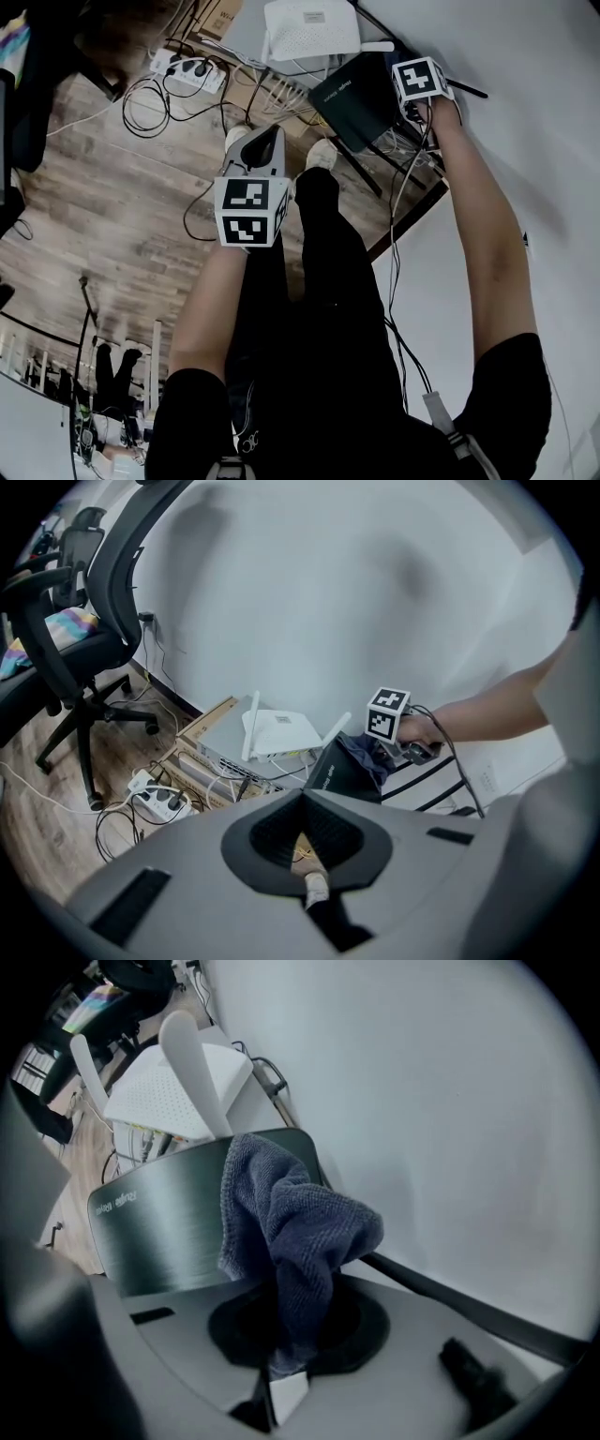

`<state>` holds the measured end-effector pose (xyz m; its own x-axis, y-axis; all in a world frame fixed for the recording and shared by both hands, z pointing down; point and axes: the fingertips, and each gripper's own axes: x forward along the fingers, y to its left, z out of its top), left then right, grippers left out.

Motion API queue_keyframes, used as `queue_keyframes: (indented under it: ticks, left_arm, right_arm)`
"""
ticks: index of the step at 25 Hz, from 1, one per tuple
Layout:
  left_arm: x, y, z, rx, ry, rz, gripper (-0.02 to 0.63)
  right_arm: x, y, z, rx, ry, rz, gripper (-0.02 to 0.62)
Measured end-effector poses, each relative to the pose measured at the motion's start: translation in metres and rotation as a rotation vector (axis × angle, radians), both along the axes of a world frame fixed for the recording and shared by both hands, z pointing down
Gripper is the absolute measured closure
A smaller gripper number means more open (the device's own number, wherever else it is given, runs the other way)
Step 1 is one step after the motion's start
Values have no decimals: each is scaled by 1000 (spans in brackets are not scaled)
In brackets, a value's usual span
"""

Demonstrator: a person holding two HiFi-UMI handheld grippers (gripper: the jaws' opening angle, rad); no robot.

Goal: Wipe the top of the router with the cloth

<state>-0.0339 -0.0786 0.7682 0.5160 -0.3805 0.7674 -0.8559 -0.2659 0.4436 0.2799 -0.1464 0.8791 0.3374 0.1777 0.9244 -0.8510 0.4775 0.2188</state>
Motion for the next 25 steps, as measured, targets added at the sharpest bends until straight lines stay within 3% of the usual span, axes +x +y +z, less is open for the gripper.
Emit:
queue_keyframes:
  ticks: [10,18,22,25]
  left_arm:
    - [-5,-1,3,-8,-5,-6,595]
    - [2,1,7,-10,4,-4,595]
    - [4,1,4,-7,7,0,595]
    - [5,2,4,-6,6,0,595]
  right_arm:
    - [-28,-45,-4,194,-157,73,551]
    - [-56,-19,-3,37,-275,17,551]
    - [-76,-4,-5,10,-314,-21,551]
    - [-95,11,-6,-34,-409,-16,551]
